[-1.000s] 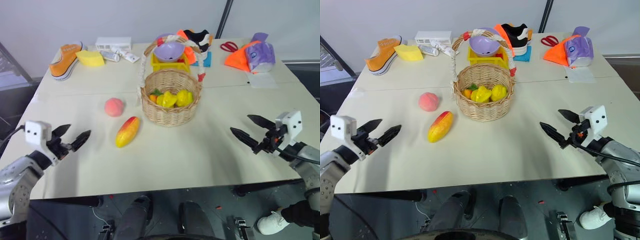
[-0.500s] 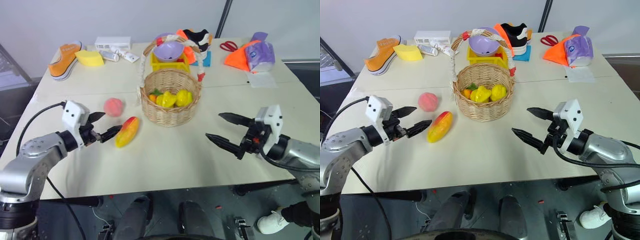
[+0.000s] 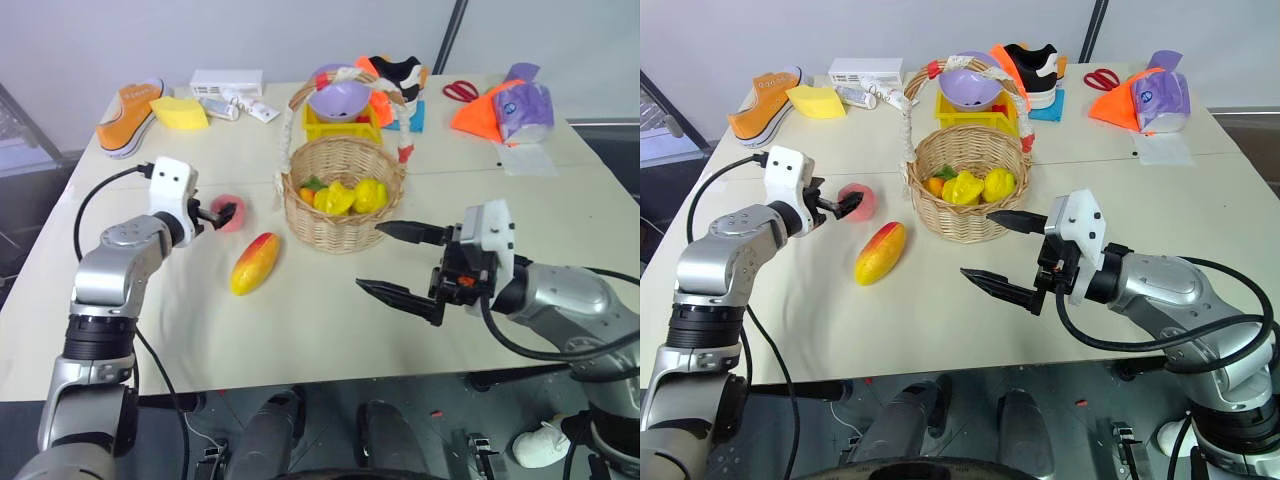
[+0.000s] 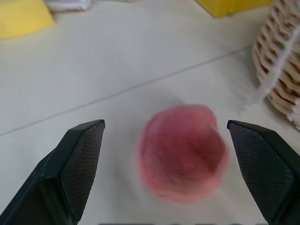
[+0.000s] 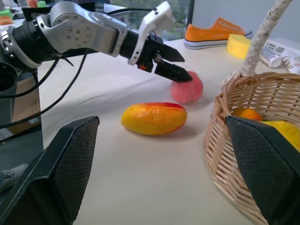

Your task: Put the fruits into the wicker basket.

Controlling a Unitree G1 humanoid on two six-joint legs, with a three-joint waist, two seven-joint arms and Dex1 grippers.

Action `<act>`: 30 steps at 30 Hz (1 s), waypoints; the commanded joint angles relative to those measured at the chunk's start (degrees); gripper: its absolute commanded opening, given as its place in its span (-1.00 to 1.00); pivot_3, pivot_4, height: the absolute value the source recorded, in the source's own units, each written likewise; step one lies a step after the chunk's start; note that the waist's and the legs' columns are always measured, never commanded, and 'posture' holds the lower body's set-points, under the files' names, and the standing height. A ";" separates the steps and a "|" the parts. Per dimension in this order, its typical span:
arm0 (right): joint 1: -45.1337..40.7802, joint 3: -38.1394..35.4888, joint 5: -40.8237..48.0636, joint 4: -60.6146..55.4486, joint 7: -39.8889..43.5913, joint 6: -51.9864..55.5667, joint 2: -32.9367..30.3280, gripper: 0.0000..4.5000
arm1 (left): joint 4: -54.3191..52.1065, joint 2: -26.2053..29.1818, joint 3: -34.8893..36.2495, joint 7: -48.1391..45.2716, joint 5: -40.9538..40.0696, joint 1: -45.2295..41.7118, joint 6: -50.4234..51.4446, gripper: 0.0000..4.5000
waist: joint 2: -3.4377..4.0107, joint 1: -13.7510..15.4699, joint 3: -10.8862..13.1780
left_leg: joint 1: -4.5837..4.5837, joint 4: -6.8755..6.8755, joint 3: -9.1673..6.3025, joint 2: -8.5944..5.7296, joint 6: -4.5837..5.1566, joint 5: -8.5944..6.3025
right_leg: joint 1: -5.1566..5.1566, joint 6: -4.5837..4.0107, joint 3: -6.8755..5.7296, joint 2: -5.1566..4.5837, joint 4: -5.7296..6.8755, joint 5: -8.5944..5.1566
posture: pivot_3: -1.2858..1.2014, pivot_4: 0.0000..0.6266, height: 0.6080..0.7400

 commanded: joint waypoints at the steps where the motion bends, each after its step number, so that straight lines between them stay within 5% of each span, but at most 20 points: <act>1: 0.16 -0.65 1.10 -2.37 -0.19 -0.75 -0.13 0.98 | -0.22 0.71 -0.73 -1.41 0.81 -2.21 2.53 1.00 | 0.00 -0.07 0.00 | 0.01 0.01 0.00 0.00 0.00 0.00 | 0.00 0.00 0.01 0.00 0.01 0.00 | 0.03 -0.52 1.00; 8: 0.59 0.17 0.47 -3.04 -0.37 -1.34 0.25 0.98 | 6.53 -0.93 -1.45 -0.56 3.20 -5.89 4.41 1.00 | 0.00 -0.02 0.00 | 0.04 0.08 -0.01 0.00 0.00 0.00 | 0.01 0.00 0.00 0.02 0.07 0.00 | 0.03 -0.52 1.00; 15: -0.33 0.80 0.03 -2.79 -0.58 -1.76 0.25 1.00 | 9.57 -2.01 -1.15 -1.18 4.35 -7.54 3.56 0.02 | -0.02 -0.03 -0.01 | 0.04 0.10 -0.02 0.00 0.00 0.00 | 0.06 0.00 -0.01 0.02 0.07 0.01 | 0.03 -0.52 1.00; 19: -0.73 0.68 -0.07 -2.85 -0.74 -1.93 0.09 1.00 | 6.45 -0.39 0.81 -3.25 3.70 -6.41 1.60 0.01 | -0.02 -0.11 -0.01 | 0.04 0.10 -0.02 0.00 0.00 0.00 | 0.05 0.01 -0.01 0.02 0.10 0.01 | 0.03 -0.52 1.00; 24: -0.97 -0.63 0.07 -2.41 -0.67 -2.01 -0.51 1.00 | -8.82 4.11 7.80 -16.71 -6.84 0.36 -1.85 0.01 | -0.03 -0.34 0.00 | 0.00 0.09 -0.01 0.02 -0.01 0.01 | -0.01 0.00 0.01 0.02 0.10 0.01 | 0.03 -0.52 1.00; 27: -1.69 -1.18 -0.74 -0.28 0.44 -2.61 -1.17 1.00 | -24.09 7.38 5.17 -26.27 -18.22 3.56 4.27 0.01 | -0.01 -0.13 0.00 | 0.00 0.05 0.00 0.02 -0.01 0.00 | -0.02 -0.03 0.03 -0.01 0.06 -0.01 | 0.03 -0.52 1.00; 30: -3.62 -0.27 -0.99 0.87 0.67 -2.96 -0.69 1.00 | -23.20 1.64 -1.21 -19.25 -16.07 -2.91 8.20 0.01 | 0.00 1.13 0.00 | 0.24 0.17 -0.05 0.00 -0.01 -0.01 | 0.22 -0.24 -0.14 -0.08 -0.05 -0.12 | 0.03 -0.52 1.00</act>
